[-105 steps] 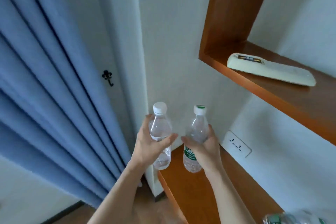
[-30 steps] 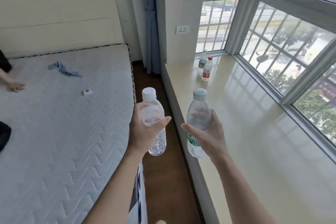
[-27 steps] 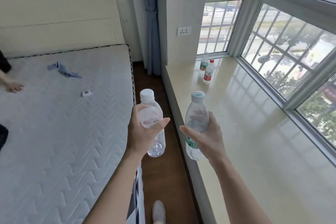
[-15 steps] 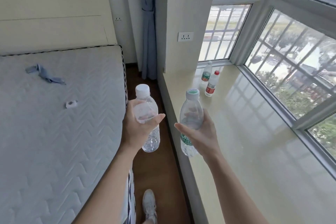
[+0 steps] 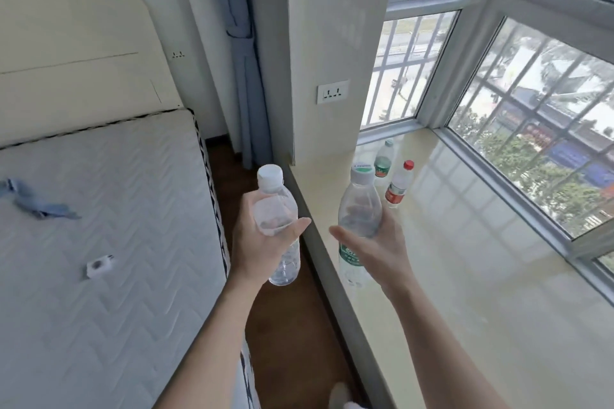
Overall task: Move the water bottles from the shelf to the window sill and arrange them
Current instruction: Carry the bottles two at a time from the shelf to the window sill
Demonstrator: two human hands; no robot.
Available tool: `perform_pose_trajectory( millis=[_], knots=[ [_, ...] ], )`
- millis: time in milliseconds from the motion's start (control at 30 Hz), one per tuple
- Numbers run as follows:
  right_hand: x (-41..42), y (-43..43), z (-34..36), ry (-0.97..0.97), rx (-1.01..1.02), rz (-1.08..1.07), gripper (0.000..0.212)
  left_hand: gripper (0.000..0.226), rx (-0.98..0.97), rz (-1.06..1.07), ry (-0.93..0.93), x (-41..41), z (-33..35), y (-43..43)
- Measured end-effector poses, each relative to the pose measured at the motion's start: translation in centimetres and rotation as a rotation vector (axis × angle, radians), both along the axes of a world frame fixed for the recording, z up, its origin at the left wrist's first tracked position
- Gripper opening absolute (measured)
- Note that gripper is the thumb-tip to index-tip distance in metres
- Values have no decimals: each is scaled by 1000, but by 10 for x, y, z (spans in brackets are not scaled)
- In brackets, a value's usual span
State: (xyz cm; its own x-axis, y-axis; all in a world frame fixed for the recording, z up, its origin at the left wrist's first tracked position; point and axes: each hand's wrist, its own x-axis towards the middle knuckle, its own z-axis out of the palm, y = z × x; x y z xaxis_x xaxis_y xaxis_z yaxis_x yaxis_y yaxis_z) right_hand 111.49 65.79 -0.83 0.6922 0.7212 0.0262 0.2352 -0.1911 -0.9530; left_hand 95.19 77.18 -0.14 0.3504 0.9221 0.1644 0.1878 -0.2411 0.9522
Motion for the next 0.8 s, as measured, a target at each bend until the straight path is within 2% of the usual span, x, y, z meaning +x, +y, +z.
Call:
perform_pose_trajectory(
  millis=[267, 467, 533, 633, 800],
  knots=[
    [77, 57, -18, 56, -28, -142, 59, 64, -57, -165, -20, 90, -12, 80],
    [159, 97, -30, 131, -4, -302, 61, 88, -99, -314, 10, 192, -19, 137],
    [184, 105, -31, 158, 4, -353, 67, 82, -113, -367, 41, 227, -16, 149],
    [219, 113, -29, 190, 42, -414, 55, 72, -162, -440, 30, 275, -13, 162],
    [258, 103, -27, 165, 52, -558, 56, 66, -224, -588, 34, 337, -16, 163]
  ],
)
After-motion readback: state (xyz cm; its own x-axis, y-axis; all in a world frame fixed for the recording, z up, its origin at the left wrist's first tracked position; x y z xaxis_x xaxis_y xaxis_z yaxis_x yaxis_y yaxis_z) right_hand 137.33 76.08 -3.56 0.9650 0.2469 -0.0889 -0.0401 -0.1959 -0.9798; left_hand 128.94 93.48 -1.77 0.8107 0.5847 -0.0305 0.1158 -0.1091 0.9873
